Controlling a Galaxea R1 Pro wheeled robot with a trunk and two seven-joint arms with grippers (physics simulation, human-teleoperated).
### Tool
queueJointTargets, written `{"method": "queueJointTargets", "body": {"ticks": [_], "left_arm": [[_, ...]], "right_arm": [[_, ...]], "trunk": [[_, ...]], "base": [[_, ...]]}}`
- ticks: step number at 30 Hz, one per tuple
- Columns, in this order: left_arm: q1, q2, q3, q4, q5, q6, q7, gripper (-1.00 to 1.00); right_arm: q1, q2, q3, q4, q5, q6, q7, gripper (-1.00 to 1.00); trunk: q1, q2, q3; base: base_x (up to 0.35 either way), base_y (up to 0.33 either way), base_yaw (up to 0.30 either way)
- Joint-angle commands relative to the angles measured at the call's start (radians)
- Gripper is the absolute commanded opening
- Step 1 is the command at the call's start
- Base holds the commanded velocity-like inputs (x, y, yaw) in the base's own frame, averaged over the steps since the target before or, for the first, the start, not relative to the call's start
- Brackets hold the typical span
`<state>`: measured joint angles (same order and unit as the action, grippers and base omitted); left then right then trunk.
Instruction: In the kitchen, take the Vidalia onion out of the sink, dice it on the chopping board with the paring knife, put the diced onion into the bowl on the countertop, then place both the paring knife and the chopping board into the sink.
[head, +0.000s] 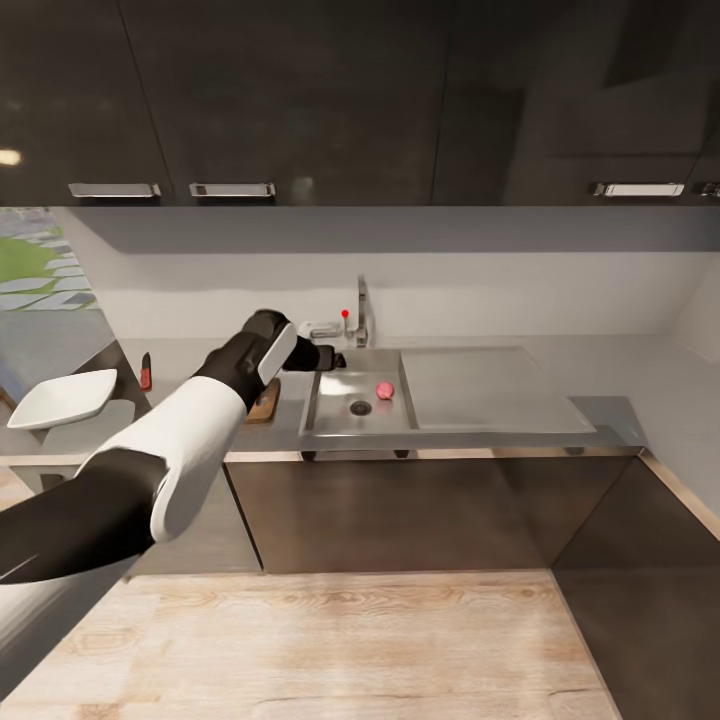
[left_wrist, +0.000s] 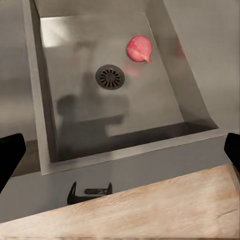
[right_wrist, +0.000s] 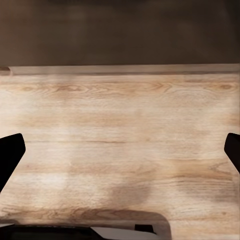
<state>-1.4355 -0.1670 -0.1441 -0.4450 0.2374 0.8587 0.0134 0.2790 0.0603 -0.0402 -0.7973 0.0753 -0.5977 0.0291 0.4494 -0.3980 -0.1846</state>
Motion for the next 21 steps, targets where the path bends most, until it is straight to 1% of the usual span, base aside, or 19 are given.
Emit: {"method": "queueJointTargets", "body": {"ticks": [1,11,14,17,21], "left_arm": [[-0.003,0.001,-0.006,0.009,0.006,0.0,0.002,1.0],[-0.005,0.004,-0.006,0.021,0.008,-0.004,0.003,1.0],[-0.005,0.004,-0.006,0.022,0.007,-0.006,0.009,1.0],[-0.003,0.005,-0.006,0.023,0.007,-0.007,0.03,1.0],[-0.001,0.006,-0.007,0.023,0.007,-0.007,0.035,1.0]], "right_arm": [[0.0,0.001,-0.004,-0.002,0.008,-0.002,0.003,1.0],[0.0,0.001,-0.004,-0.002,0.008,-0.002,0.0,1.0],[0.0,0.001,-0.004,-0.002,0.008,-0.002,0.0,1.0],[0.0,0.0,-0.004,-0.002,0.008,-0.002,0.0,1.0],[0.0,0.0,-0.004,-0.002,0.008,-0.002,0.0,1.0]], "trunk": [[0.001,-0.002,-0.002],[0.001,-0.002,-0.002],[0.001,-0.002,-0.002],[0.001,-0.002,-0.002],[0.001,-0.002,-0.002]], "base": [[0.0,0.0,0.0],[0.011,-0.01,0.0],[0.14,-0.136,0.0],[0.202,-0.201,0.0],[0.217,-0.218,0.0]]}}
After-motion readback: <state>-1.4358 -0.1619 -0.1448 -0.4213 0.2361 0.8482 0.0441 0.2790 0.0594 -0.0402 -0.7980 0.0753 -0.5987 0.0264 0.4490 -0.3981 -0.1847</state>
